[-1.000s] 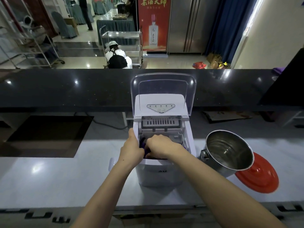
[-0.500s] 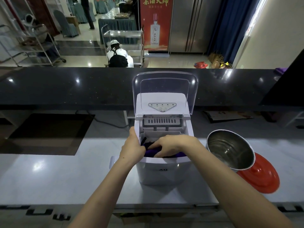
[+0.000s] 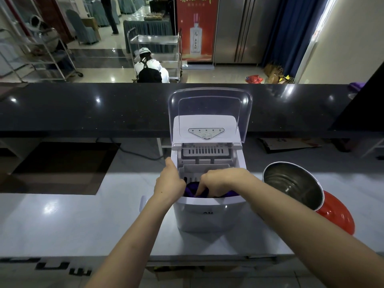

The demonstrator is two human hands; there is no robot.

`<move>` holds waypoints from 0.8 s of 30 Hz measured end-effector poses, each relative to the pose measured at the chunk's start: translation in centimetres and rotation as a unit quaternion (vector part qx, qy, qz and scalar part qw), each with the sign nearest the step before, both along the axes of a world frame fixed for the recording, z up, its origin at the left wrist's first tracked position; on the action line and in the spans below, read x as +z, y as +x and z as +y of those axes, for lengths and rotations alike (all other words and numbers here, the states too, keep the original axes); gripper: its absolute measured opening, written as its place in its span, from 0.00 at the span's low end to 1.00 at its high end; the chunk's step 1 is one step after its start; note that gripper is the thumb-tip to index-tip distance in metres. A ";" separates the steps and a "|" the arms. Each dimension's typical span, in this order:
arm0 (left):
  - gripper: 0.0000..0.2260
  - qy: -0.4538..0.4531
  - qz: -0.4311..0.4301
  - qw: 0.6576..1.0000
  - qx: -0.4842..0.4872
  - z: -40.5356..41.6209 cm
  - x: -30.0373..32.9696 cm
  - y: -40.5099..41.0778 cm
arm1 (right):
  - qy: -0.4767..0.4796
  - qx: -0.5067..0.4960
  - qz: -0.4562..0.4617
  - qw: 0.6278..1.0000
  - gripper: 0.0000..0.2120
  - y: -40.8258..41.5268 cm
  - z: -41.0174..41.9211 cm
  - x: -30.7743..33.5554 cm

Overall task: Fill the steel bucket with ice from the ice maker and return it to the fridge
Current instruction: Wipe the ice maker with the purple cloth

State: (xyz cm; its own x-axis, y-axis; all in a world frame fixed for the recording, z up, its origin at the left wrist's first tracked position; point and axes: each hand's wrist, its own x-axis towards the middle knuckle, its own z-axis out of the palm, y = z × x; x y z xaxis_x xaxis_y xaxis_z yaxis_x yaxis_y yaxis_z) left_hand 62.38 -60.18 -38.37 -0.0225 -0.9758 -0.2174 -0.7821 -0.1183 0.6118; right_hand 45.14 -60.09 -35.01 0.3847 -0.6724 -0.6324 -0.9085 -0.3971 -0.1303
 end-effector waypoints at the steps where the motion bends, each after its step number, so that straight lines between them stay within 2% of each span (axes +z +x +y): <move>1: 0.26 -0.001 0.003 1.000 0.001 0.0 0.0 0.0 | 0.004 0.005 0.008 1.000 0.26 -0.2 -0.1 0.0; 4: 0.30 -0.005 0.009 1.000 -0.001 -0.1 -0.1 -0.1 | -0.023 0.019 0.007 1.000 0.28 -0.3 0.2 0.3; 7: 0.34 -0.009 0.012 1.000 -0.001 0.0 -0.2 0.0 | -0.142 0.079 0.012 0.987 0.28 0.1 0.7 0.9; 10: 0.35 -0.010 0.011 1.000 -0.001 -0.1 -0.2 -0.1 | -0.276 0.183 -0.009 0.944 0.23 0.1 0.9 0.8; 12: 0.34 -0.010 0.005 1.000 0.001 -0.1 -0.2 -0.1 | -0.315 0.241 -0.033 0.918 0.21 -0.5 0.5 0.3; 17: 0.32 -0.019 0.002 1.000 0.005 0.0 -0.3 -0.2 | -0.310 0.280 -0.069 0.906 0.19 -1.0 -0.4 -3.1; 19: 0.30 -0.022 0.002 1.000 0.006 0.1 -0.3 -0.2 | -0.290 0.255 -0.076 0.919 0.19 -0.6 -0.3 -3.4; 24: 0.29 -0.019 -0.003 1.000 -0.001 0.1 -0.3 -0.1 | -0.209 0.190 -0.046 0.958 0.28 -1.1 -0.4 -2.2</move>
